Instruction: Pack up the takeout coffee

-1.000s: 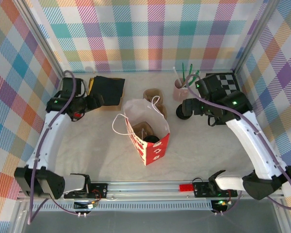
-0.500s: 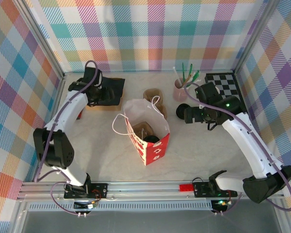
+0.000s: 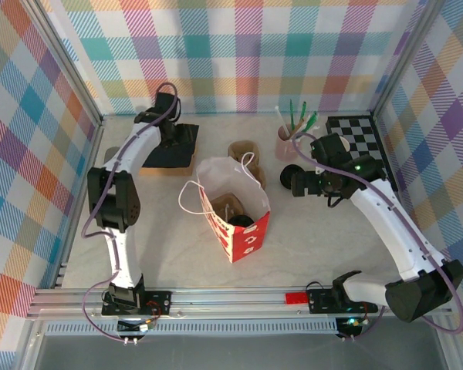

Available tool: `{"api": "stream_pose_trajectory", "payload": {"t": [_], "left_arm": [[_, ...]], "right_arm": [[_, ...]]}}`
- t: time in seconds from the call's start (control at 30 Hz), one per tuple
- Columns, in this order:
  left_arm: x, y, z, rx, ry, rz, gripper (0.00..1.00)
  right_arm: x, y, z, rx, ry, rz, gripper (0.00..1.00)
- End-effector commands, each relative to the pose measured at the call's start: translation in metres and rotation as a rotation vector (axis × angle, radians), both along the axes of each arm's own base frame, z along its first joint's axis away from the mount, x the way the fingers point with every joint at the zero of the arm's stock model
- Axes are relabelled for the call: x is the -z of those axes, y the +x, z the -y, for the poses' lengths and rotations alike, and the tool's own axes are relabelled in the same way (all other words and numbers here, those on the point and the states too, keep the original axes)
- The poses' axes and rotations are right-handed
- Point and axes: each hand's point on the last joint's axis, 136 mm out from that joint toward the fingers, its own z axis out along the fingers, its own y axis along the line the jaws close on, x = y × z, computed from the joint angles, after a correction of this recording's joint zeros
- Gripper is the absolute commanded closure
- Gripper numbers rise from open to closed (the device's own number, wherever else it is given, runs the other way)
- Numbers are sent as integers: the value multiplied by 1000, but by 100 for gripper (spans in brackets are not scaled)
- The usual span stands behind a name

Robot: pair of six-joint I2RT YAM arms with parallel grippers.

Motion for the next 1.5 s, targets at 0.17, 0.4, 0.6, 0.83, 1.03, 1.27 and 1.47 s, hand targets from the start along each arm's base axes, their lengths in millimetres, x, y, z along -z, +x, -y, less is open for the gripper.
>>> {"api": "stream_pose_trajectory", "payload": {"t": [0.17,0.4,0.6,0.83,1.03,1.27,1.47], "left_arm": [[14,28,10,23,58,11,37],[20,46,26,44,47,30,37],[27,61,35,62,92,39,35],[36,74,38,77,147,48,34],[48,80,39,88,160,41,34],[57,83,39,93,175,40,40],[55,89,36,100,203,62,49]], "right_arm": [[7,6,-6,-14,40,9,1],[11,5,-3,-2,40,13,1],[13,4,-2,0,37,11,1],[18,5,-1,4,30,8,1],[22,9,-2,7,27,-1,1],[24,13,-4,9,29,-6,1],[28,16,-5,12,27,-13,0]]}}
